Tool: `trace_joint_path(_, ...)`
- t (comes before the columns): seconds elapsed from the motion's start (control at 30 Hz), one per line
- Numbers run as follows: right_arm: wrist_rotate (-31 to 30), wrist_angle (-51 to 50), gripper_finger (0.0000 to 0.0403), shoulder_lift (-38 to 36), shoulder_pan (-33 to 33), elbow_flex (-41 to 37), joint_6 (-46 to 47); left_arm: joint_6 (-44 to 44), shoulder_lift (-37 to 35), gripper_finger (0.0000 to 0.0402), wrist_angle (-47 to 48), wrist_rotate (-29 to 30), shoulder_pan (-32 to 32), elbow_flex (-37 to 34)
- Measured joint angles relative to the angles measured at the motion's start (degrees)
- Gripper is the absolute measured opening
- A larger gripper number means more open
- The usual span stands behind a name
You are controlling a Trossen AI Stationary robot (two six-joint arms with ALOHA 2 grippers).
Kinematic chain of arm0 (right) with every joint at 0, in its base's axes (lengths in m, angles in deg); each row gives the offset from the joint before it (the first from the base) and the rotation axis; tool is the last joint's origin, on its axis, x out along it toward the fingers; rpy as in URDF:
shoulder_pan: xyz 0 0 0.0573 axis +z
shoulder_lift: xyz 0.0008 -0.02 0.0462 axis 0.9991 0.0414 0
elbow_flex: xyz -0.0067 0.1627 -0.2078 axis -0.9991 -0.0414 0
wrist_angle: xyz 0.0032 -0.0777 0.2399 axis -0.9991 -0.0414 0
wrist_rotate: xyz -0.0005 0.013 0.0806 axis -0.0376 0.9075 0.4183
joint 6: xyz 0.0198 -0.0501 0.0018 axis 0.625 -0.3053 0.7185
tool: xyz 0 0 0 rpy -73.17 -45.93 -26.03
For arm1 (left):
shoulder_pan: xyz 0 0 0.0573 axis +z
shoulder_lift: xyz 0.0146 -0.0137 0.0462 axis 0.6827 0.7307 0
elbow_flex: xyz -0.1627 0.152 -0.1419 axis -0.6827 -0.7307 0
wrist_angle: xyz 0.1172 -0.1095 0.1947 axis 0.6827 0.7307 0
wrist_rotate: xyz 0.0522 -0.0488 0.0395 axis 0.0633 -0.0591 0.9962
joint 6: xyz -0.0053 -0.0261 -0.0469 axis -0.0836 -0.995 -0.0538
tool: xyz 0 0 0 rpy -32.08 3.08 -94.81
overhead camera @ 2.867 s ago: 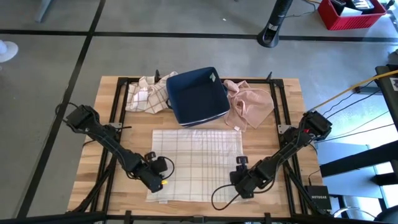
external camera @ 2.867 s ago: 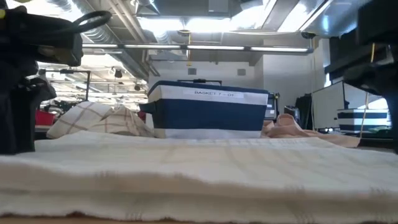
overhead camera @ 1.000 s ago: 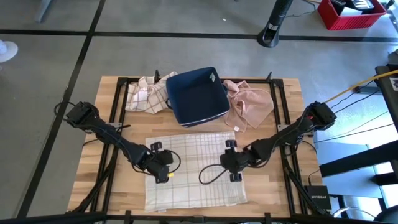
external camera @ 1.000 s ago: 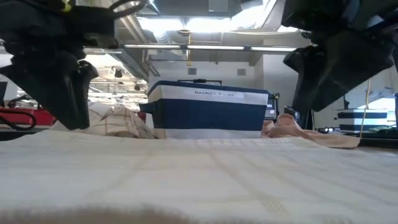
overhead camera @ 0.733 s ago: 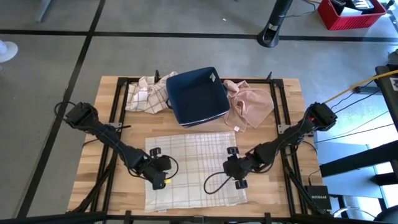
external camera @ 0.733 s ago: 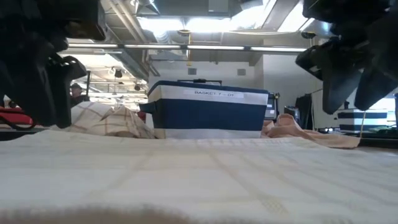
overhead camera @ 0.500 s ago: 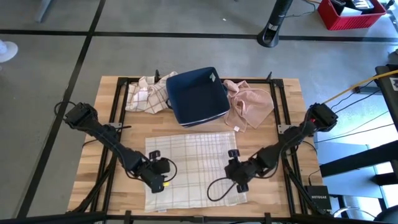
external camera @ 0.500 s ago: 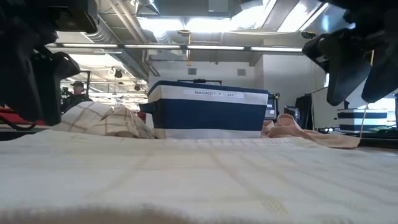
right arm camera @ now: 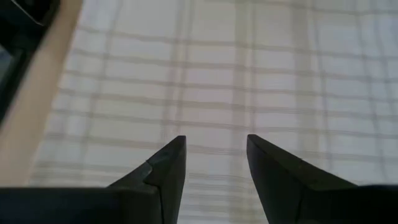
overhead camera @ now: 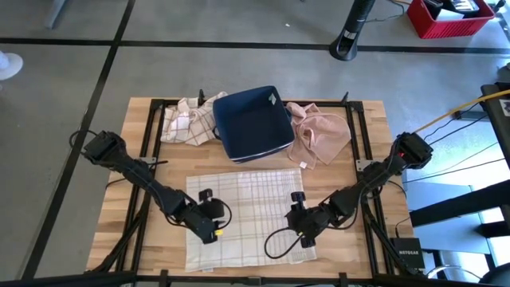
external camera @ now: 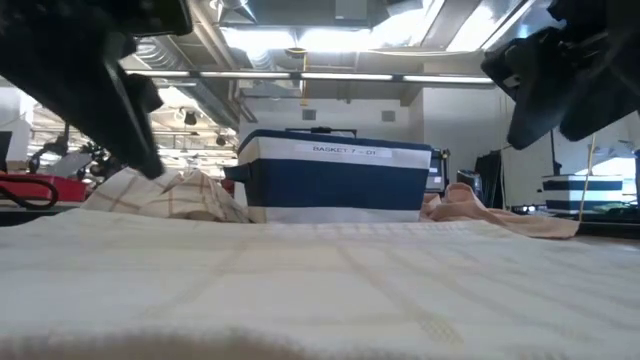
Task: Fold towel
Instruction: Fold the white with gray pattern towel on the table
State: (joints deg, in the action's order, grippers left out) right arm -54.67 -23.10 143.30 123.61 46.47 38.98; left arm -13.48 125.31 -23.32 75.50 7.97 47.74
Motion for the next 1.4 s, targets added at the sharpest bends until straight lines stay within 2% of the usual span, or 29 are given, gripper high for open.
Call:
trace_joint_path(0.17, -1.46, -1.32, 0.0172, 0.00, -0.08, 0.00, -1.09, 4.68, 0.00, 0.0148, -2.87, -0.43, 1.60, 0.00)
trace_joint_path(0.3, 2.24, -0.43, 0.0187, 0.00, 1.06, 0.00, 1.06, 4.93, 0.07, 0.0159, -5.22, -3.10, 0.63, 0.83)
trace_joint_path(0.47, 4.00, 3.65, 0.0239, 0.00, 7.09, 0.00, -0.54, 3.77, 0.24, 0.0167, -2.58, -5.29, -4.76, 5.10)
trace_joint_path(0.6, 0.18, 5.66, 0.0266, 0.00, 12.77, 0.00, -1.01, -2.14, 3.18, 0.0159, 4.58, -5.28, -10.09, 11.48)
trace_joint_path(0.8, -5.91, 5.85, 0.0261, 0.65, 19.61, 0.00, 6.93, -11.81, 12.69, 0.0141, 11.38, -6.85, -17.76, 21.84)
trace_joint_path(1.0, -7.07, 5.67, 0.0255, 4.89, 23.37, 0.00, 13.41, -21.35, 20.61, 0.0138, 18.05, -7.29, -22.97, 28.86)
trace_joint_path(1.17, -7.51, 5.55, 0.0254, 8.40, 23.78, 0.00, 15.00, -26.50, 23.21, 0.0138, 22.38, -7.24, -24.20, 29.30)
trace_joint_path(1.4, -8.11, 5.76, 0.0254, 9.46, 23.63, 0.00, 15.67, -26.82, 25.65, 0.0138, 27.06, -6.91, -24.56, 29.23)
